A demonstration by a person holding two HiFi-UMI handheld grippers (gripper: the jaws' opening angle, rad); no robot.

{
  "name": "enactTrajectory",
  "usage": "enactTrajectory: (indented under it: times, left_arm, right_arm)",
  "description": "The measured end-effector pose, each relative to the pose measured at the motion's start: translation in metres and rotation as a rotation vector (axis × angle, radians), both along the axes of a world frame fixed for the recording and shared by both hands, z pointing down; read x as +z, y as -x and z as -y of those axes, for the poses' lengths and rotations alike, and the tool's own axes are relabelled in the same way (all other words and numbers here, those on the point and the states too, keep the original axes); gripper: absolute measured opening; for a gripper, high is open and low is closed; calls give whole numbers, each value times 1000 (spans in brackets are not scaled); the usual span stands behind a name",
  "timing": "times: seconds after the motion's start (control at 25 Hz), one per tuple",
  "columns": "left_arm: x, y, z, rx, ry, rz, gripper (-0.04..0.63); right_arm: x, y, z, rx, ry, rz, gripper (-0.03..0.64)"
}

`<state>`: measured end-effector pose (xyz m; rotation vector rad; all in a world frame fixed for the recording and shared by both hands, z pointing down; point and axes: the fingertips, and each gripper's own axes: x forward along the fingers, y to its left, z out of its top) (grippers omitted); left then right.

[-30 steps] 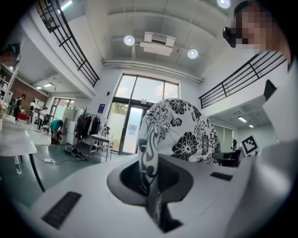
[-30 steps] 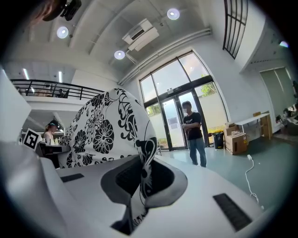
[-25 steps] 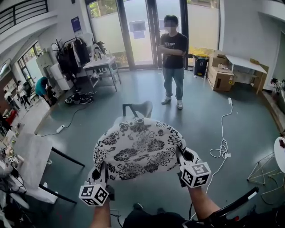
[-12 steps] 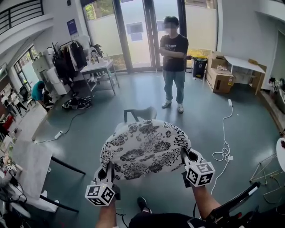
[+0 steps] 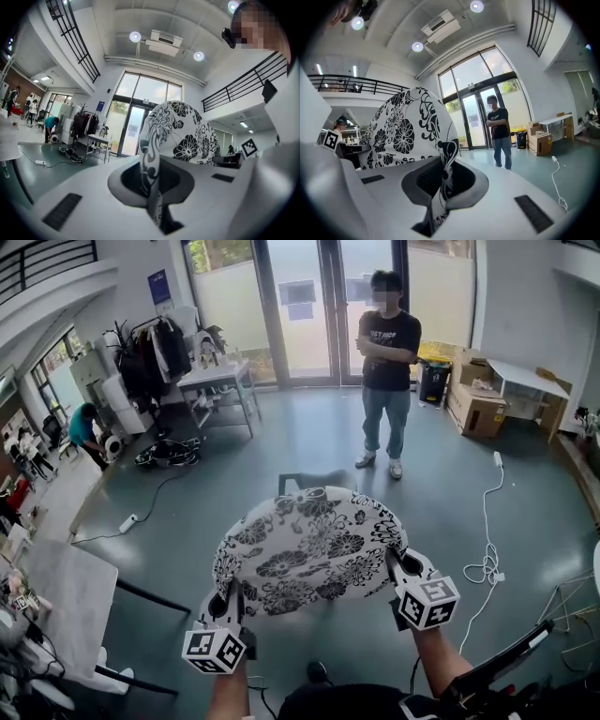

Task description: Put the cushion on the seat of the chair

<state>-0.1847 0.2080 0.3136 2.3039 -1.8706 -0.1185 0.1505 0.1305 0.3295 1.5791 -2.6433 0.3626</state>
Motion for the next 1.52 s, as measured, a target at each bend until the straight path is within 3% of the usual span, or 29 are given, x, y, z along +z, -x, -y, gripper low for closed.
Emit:
enactTrajectory:
  times: [0.52,0.8,1.12,1.52]
  left_arm:
    - [52,2,44,51,-30,-15,20]
    - [25,79,78,37,-28,-33,20]
    - [57,69,97,-13,-12,-22,20]
    - [46,73,188,-35,35,-18,20]
  right_arm:
    - [40,1,38,52,-11,-53,21]
    - [9,81,81,42,18,-100,21]
    - [37,75,121,-14,-4,-68,21]
    - [25,81,220,-45,3,-34,21]
